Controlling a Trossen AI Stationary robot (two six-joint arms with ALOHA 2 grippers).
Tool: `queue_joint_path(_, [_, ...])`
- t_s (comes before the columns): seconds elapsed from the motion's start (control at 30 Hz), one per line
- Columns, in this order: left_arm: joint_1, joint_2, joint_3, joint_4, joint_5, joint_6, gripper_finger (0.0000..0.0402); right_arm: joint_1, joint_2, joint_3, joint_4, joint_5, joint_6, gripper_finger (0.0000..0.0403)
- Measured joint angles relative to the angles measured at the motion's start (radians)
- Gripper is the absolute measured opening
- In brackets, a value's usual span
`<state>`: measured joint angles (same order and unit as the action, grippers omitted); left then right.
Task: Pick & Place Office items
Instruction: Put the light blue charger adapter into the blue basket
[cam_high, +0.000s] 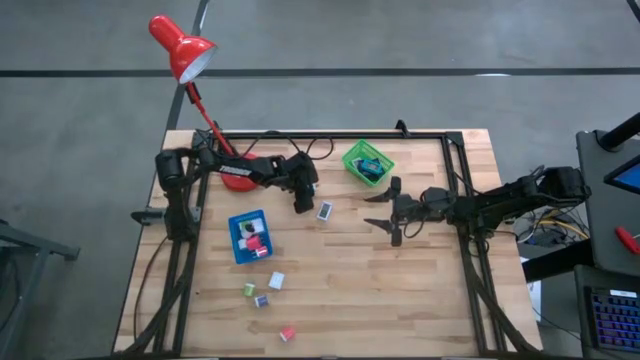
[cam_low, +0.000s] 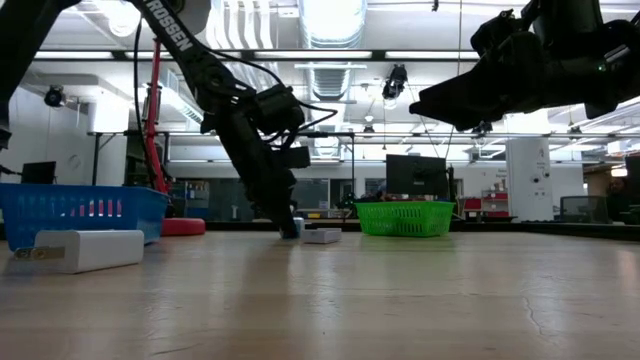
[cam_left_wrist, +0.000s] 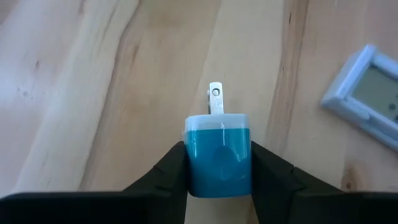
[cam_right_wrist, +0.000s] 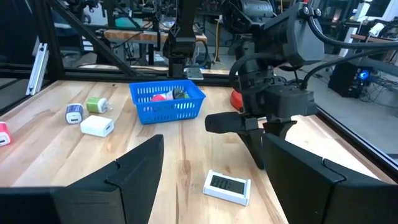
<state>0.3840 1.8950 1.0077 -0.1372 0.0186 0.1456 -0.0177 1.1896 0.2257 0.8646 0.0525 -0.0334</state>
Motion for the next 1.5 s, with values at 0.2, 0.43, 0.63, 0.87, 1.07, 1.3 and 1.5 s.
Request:
queue_joint_path(0.2, [-0.01,-0.017,-0.013,0.113,0.043,0.0,0.0126,0.0,0.0,-0.004,0.0,0.0,0.0,0.0262])
queue_joint_path(0.43, [-0.014,-0.089,-0.133,0.321,0.096,-0.008,0.0126,0.0,0.0,-0.005,0.005,0.0,0.0,0.0262])
queue_joint_path(0.63, [-0.016,-0.214,-0.307,0.545,0.163,-0.036,0.0126,0.0,0.0,-0.005,0.007,0.001,0.0,0.0262])
queue_joint_path(0.87, [-0.036,-0.419,-0.522,0.773,0.181,-0.076,0.0126,0.0,0.0,-0.006,0.008,0.001,0.0,0.0262])
queue_joint_path(1.07, [-0.081,-0.599,-0.693,0.949,0.173,-0.074,0.0126,0.0,0.0,-0.006,0.009,0.0,0.003,0.0263])
queue_joint_path(1.3, [-0.136,-0.78,-0.831,0.987,0.127,-0.091,0.0126,0.0,0.0,-0.006,0.01,0.001,0.011,0.0262])
queue_joint_path(1.5, [-0.186,-0.866,-0.889,0.982,0.079,-0.108,0.0126,0.0,0.0,-0.006,0.009,0.001,0.023,0.0263])
